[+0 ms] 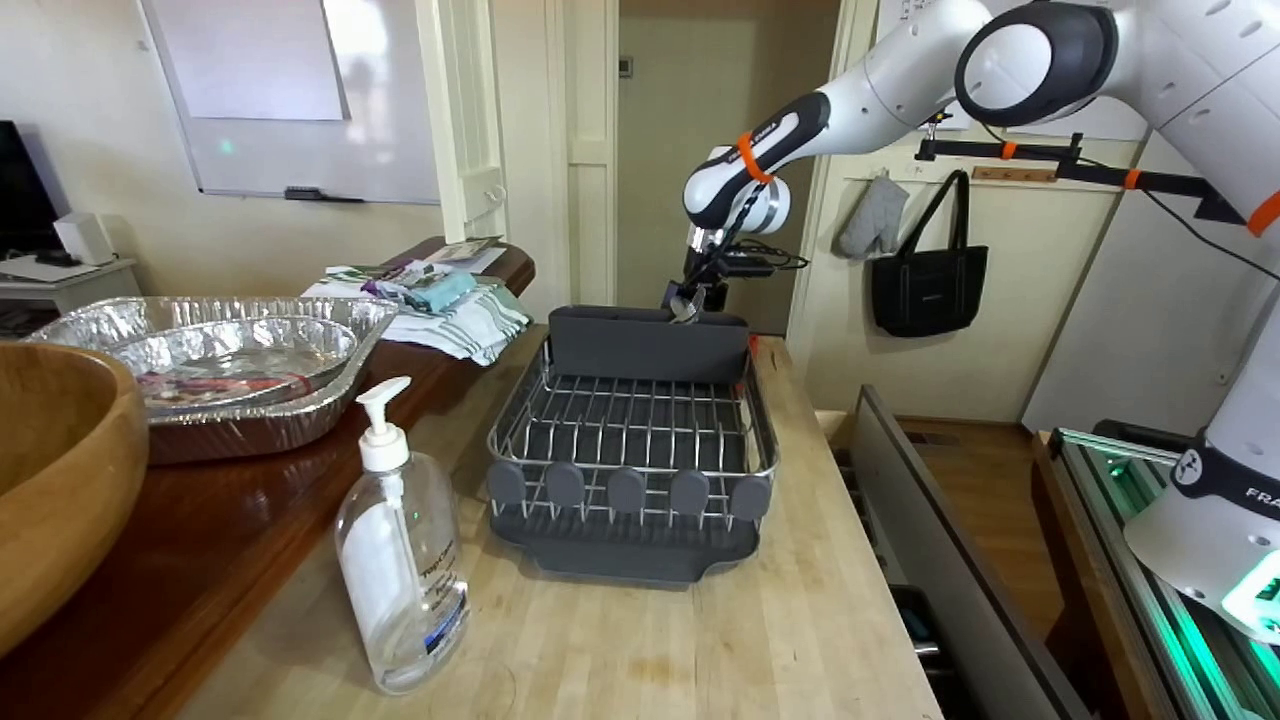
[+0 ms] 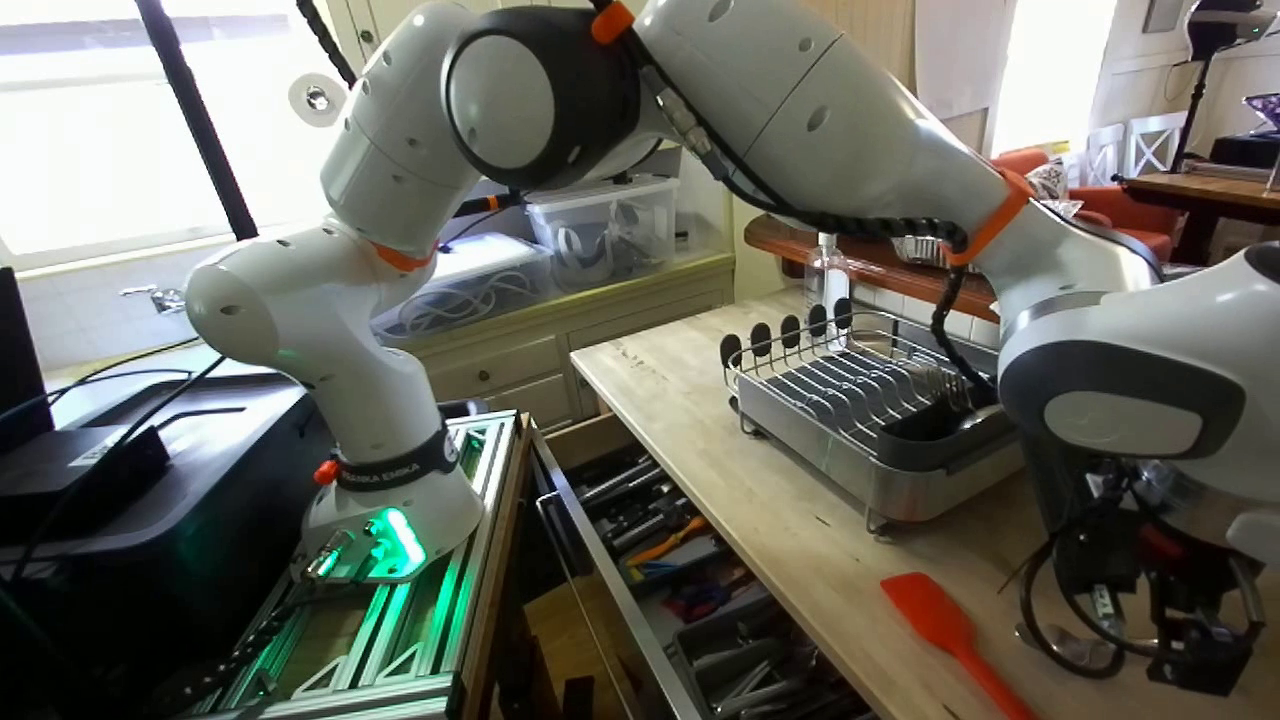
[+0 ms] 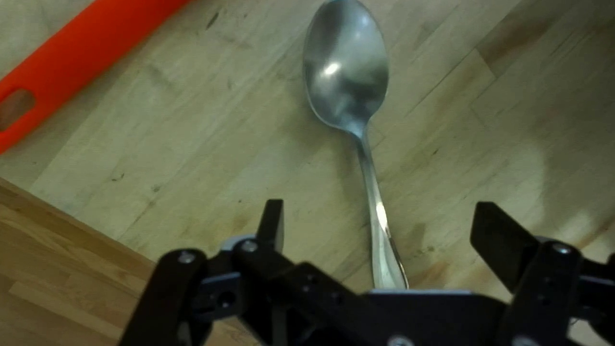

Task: Put the spoon in the tray

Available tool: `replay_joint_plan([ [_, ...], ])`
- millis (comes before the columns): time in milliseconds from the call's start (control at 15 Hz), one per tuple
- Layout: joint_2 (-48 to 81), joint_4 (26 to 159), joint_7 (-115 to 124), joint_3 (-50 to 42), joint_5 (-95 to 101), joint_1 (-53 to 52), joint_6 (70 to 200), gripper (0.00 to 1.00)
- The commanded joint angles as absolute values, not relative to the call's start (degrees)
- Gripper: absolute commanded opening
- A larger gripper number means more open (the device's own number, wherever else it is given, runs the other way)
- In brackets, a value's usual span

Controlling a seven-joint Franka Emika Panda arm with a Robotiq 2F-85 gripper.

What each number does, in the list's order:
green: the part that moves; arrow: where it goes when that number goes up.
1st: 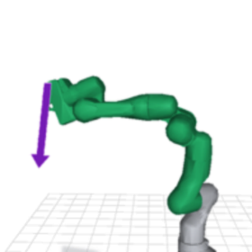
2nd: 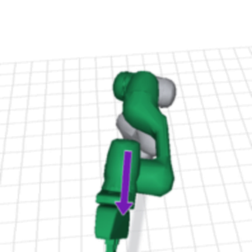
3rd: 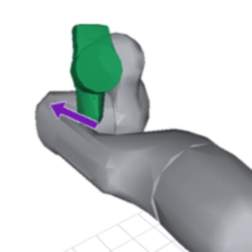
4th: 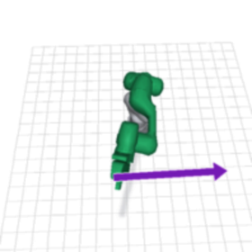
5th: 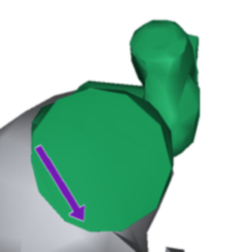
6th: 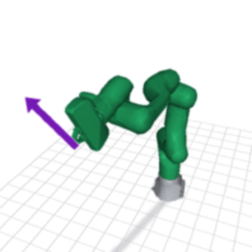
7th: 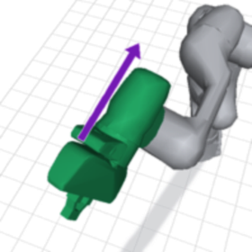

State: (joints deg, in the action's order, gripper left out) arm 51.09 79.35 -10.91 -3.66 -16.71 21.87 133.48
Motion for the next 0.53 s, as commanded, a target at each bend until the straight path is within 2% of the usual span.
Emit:
replay_joint_plan([
  [0, 54.2, 75.7, -12.0, -2.6, -15.5, 22.7, 133.0, 0.99],
  [67, 54.7, 75.2, -12.0, -2.7, -15.3, 22.6, 133.2, 0.89],
  [133, 55.1, 74.8, -12.1, -2.7, -15.1, 22.6, 132.9, 0.74],
  [200, 55.4, 74.5, -12.1, -2.8, -14.9, 22.5, 132.9, 0.69],
  [467, 56.5, 73.4, -12.5, -2.7, -14.0, 22.5, 132.5, 0.36],
])
